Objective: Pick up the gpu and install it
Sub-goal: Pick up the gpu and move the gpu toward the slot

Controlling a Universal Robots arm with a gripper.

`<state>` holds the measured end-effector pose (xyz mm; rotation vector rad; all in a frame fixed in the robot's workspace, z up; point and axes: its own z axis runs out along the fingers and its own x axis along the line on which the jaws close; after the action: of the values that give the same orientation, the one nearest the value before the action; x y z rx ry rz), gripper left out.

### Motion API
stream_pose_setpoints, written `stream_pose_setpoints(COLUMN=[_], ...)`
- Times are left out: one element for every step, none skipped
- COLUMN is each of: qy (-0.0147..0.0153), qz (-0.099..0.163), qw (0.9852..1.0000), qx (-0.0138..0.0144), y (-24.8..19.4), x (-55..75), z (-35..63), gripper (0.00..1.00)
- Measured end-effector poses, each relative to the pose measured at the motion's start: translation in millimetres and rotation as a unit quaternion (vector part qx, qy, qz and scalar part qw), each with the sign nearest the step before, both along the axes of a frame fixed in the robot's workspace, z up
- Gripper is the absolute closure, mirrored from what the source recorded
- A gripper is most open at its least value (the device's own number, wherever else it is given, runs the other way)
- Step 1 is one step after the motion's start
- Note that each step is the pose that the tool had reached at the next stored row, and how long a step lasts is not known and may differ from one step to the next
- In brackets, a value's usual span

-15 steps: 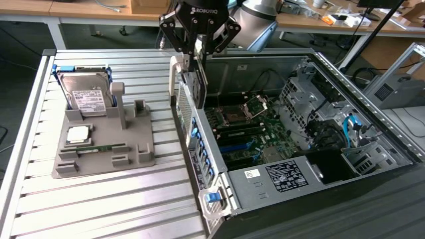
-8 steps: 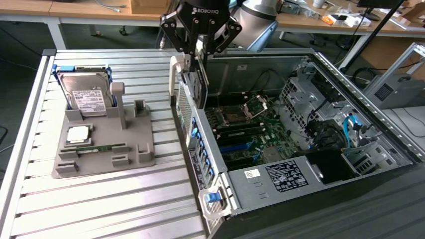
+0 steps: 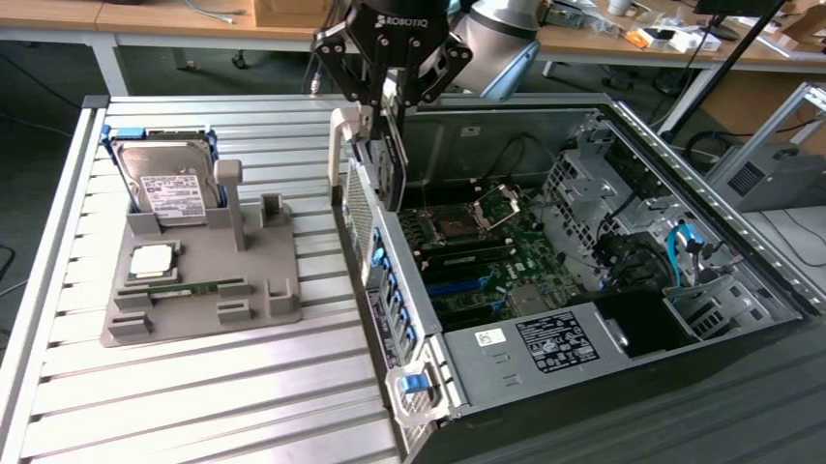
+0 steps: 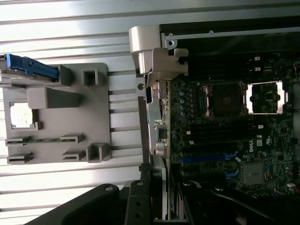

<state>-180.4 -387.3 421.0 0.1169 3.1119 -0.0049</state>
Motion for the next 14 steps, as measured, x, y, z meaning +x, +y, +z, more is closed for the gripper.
stream_pose_setpoints(qy=[0.0000,0.0000,0.0001,0.0000,0.0000,0.0001,0.0000,0.0000,0.0000,0.0000,0.0000,0.0000,0.0000,0.0000], qz=[0.000,0.000,0.000,0.000,0.000,0.000,0.000,0.000,0.000,0.000,0.000,0.000,0.000,0.000], qw=[1.0000,1.0000,1.0000,1.0000,1.0000,1.0000,1.0000,1.0000,1.0000,1.0000,1.0000,1.0000,1.0000,1.0000], qx=[0.0000,0.0000,0.0000,0.0000,0.0000,0.0000,0.0000,0.0000,0.0000,0.0000,0.0000,0.0000,0.0000,-0.0001], y=[0.0,0.0,0.0,0.0,-0.1,-0.1,-0.1,-0.1,-0.1,-0.1,-0.1,-0.1,-0.1,-0.1], x=[0.6,1.2,1.8,2.5,3.6,4.6,5.3,6.1,6.8,7.7,8.7,9.3,9.9,10.3], z=[-0.1,-0.1,-0.1,-0.1,-0.3,-0.3,-0.3,-0.4,-0.4,-0.4,-0.4,-0.5,-0.4,-0.5], gripper=[0.73,0.73,0.73,0.73,0.73,0.73,0.73,0.73,0.73,0.73,0.73,0.73,0.73,0.73])
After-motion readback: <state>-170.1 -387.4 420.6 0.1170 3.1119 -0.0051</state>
